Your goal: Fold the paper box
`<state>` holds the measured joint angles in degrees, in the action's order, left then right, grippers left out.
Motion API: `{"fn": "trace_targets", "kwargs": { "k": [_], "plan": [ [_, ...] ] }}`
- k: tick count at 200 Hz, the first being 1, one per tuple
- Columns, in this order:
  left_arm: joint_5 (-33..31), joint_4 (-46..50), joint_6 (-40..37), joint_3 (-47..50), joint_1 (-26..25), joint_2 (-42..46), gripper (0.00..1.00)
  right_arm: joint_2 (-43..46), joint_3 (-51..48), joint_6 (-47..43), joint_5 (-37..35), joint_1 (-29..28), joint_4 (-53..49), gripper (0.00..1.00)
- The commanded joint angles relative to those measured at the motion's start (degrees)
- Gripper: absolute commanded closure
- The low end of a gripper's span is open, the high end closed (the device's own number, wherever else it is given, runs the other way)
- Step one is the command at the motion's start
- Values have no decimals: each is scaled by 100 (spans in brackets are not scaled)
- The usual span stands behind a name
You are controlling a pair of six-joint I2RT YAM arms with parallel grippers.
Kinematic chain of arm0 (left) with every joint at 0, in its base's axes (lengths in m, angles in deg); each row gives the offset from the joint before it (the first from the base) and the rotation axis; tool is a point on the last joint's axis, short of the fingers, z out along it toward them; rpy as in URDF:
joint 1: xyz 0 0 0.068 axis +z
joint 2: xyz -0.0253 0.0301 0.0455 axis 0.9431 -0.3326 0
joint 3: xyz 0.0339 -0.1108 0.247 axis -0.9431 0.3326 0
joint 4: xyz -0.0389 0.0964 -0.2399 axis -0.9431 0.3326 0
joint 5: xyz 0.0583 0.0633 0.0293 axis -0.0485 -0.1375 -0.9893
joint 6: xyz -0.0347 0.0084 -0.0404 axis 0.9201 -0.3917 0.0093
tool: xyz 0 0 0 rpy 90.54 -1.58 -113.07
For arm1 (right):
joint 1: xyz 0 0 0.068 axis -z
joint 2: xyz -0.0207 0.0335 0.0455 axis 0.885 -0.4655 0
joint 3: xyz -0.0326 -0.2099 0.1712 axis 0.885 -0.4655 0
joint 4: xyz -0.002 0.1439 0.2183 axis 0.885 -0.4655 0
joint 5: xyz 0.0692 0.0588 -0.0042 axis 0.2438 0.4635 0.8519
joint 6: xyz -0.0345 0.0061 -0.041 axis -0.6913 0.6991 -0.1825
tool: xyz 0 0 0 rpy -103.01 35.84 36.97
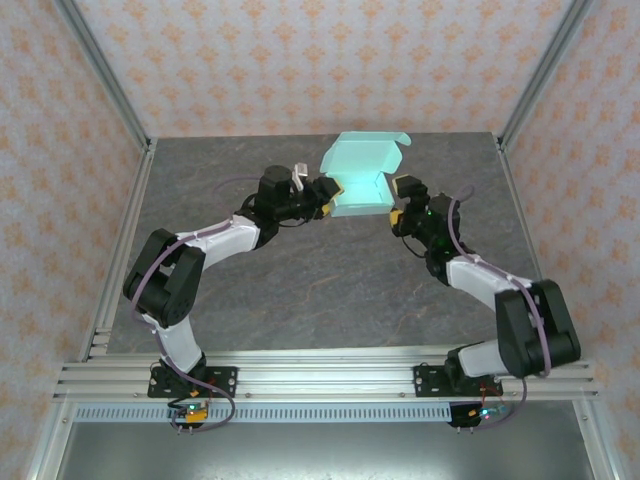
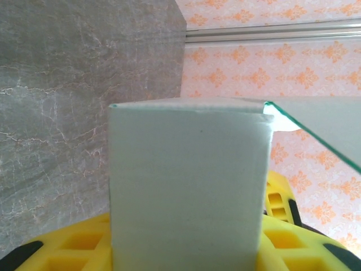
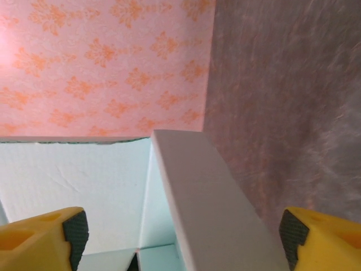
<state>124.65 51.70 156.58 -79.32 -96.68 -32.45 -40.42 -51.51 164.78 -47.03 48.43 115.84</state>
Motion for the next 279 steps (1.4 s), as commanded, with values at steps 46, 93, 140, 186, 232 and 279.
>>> {"fn": "trace_targets", "kwargs": {
  "k": [46,93,140,186,232,279],
  "plan": [
    [-58,-902,691,242,45,431,71,-703,336,1057,220,58,2318,14],
    [-251,-988,920,320,79,553,71,-638,282,687,422,56,1812,14],
    [-314,-1171,1128,373,71,487,71,-486,164,226,544,60,1479,16],
    [-211,-1015,949,229,0,404,71,-745,511,280,684,55,1798,24],
    [-123,-1042,943,93,-113,325,70,-1205,751,520,769,55,2113,31],
    [-139,-1037,944,150,-128,385,70,-1500,745,587,719,64,2367,36]
  ]
}}
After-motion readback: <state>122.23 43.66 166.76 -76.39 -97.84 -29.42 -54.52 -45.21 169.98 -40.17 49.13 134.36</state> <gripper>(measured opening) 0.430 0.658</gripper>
